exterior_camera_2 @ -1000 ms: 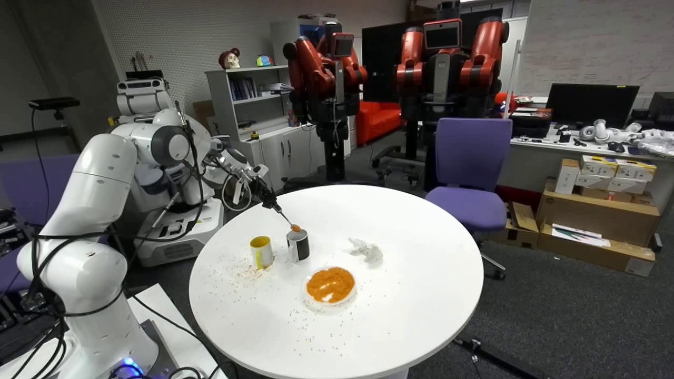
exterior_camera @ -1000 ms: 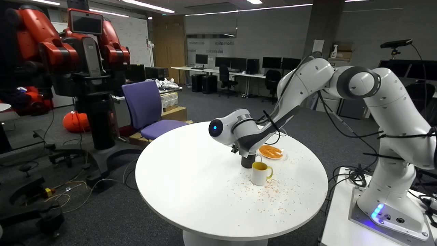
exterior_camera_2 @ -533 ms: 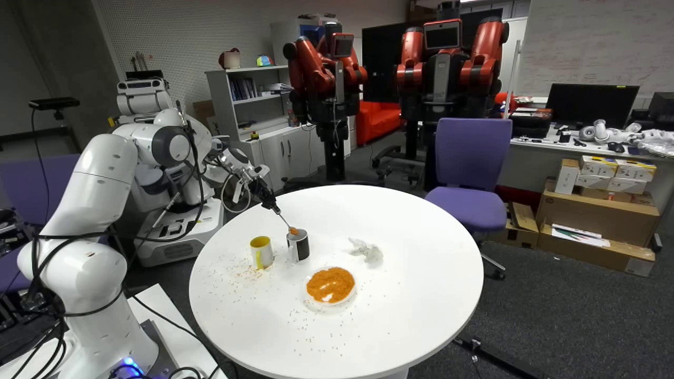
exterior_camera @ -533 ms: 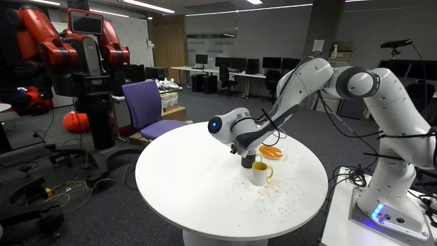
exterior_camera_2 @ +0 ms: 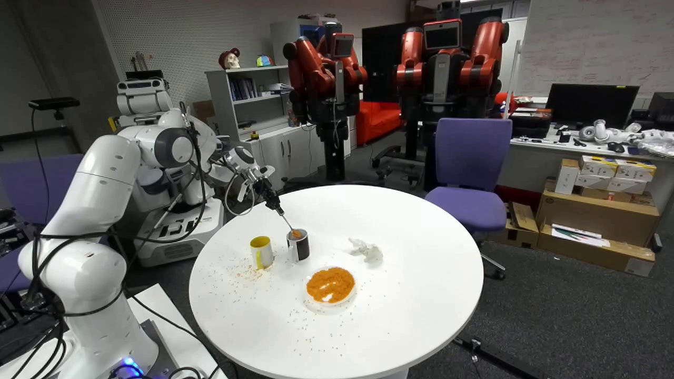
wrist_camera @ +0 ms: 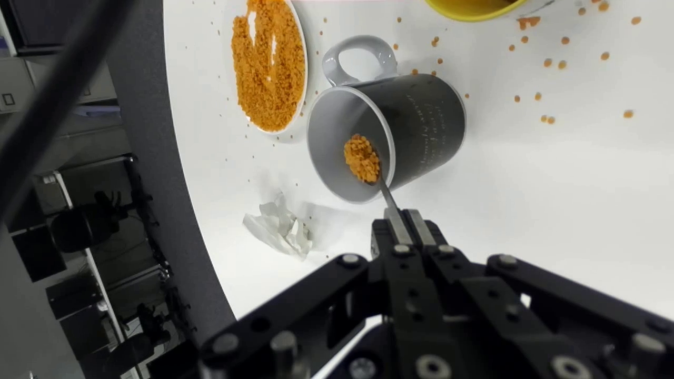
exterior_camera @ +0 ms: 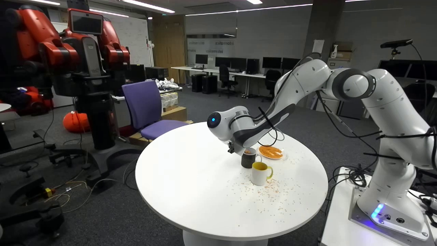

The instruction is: Use the spoon to take some of the contents of the bowl and place in the cup

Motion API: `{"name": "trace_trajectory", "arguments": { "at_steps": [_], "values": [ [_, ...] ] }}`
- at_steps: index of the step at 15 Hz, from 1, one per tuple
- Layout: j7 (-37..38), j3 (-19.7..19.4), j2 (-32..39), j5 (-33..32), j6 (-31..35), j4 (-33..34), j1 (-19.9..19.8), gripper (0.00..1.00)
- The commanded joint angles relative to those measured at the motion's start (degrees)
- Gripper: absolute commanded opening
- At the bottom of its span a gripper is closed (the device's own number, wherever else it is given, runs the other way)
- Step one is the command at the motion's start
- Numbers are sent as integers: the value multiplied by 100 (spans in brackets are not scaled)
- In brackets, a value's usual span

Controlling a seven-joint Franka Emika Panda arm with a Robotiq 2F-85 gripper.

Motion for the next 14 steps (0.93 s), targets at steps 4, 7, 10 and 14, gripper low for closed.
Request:
{"name": "trace_trajectory", "arguments": {
  "at_steps": [4,7,10,14],
  "values": [
    [-574,-124,-68,664,194,366,-174,1],
    [-754,-185,-158,1039,281,463,-246,1],
    [-932,-265,-222,1413,320,554,-307,1],
    [-1218,-374,-339,1941,338,652,-404,1]
  ]
}}
